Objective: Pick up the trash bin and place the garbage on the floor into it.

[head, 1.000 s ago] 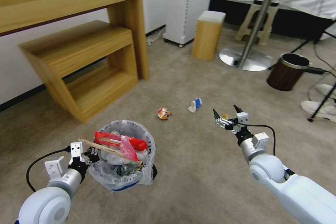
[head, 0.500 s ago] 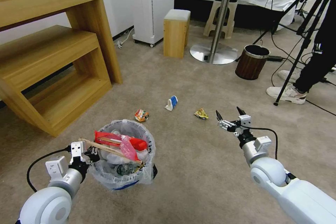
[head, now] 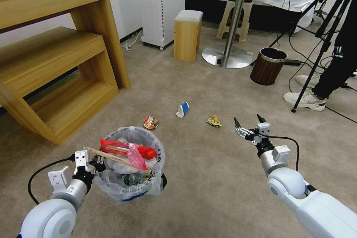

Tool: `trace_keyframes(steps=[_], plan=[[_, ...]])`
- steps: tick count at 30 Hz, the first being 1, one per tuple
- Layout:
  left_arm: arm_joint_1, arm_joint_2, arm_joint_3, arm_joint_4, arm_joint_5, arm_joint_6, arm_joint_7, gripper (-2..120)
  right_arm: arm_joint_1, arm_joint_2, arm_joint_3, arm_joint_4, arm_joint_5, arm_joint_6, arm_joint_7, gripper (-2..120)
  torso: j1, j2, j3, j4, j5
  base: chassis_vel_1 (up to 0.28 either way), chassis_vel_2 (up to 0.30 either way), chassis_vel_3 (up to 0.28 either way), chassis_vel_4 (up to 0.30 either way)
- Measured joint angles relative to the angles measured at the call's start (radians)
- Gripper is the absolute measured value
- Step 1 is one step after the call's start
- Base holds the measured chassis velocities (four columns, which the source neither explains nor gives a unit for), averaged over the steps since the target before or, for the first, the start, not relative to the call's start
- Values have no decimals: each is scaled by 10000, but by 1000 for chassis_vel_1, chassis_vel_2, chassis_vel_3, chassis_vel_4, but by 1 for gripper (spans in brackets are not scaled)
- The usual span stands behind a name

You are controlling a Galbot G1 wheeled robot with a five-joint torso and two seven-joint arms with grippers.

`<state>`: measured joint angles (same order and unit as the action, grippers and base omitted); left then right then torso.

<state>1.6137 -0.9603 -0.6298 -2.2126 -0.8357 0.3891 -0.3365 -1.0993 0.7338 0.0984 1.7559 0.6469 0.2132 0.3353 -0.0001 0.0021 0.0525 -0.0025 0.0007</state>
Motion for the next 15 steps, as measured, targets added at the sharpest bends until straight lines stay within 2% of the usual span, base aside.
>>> trace_keyframes(steps=[5, 15], plan=[[-22, 68, -29, -37, -63, 26, -10, 0, -29, -56, 14, 54, 58, -44, 0, 100, 0, 0, 0, 0, -2, -118, 119, 110, -99], [-47, 457, -182, -193, -440, 307, -164, 0, -58, -138, 2, 125, 139, -90, -21, 100, 1, 0, 3, 1, -2, -200, 204, 199, -210]])
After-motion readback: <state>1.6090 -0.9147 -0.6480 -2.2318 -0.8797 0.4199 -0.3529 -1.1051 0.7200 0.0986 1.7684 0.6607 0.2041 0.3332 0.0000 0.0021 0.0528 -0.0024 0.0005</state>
